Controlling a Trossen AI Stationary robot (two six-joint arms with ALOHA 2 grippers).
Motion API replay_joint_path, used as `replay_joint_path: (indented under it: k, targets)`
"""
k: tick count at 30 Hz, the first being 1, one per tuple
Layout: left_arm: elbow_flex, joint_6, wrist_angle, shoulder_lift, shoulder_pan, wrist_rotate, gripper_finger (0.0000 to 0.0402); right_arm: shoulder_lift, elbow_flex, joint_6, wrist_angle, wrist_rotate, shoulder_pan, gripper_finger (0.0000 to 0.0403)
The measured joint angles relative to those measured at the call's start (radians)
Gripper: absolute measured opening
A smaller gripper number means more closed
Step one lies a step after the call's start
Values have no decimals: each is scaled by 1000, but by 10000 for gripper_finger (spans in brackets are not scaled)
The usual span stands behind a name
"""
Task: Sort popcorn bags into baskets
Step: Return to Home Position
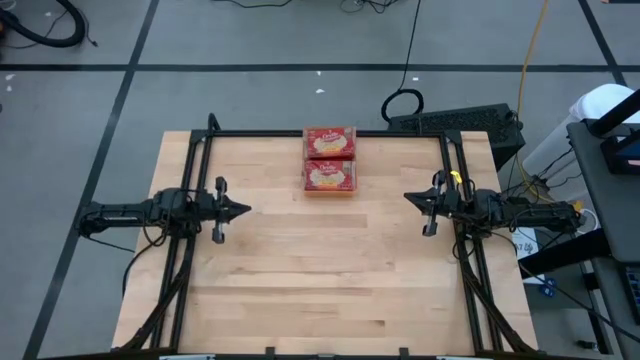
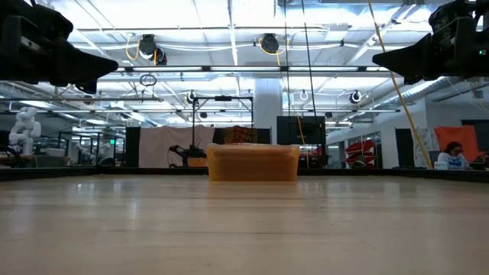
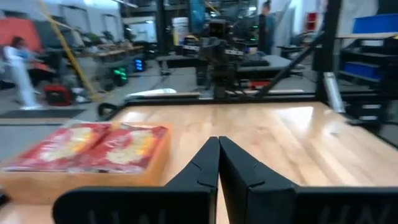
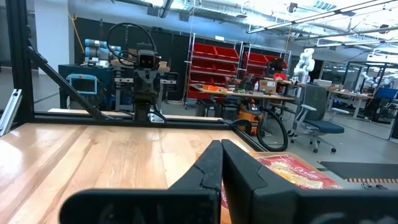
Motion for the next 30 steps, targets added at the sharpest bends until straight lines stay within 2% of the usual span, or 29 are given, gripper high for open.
replay_joint_path:
  k: [4, 10, 19, 30]
  targets:
    - [-1, -12, 0, 0, -26, 71, 6, 0, 0, 0, 0, 0, 0, 0]
    - [-1, 13, 0, 0, -91, 19, 5, 0, 0, 0, 0, 0, 0, 0]
    - [-1, -9, 1, 0, -92, 39, 22, 0, 0, 0, 0, 0, 0, 0]
    - [-1, -8, 2, 0, -92, 39, 23, 0, 0, 0, 0, 0, 0, 0]
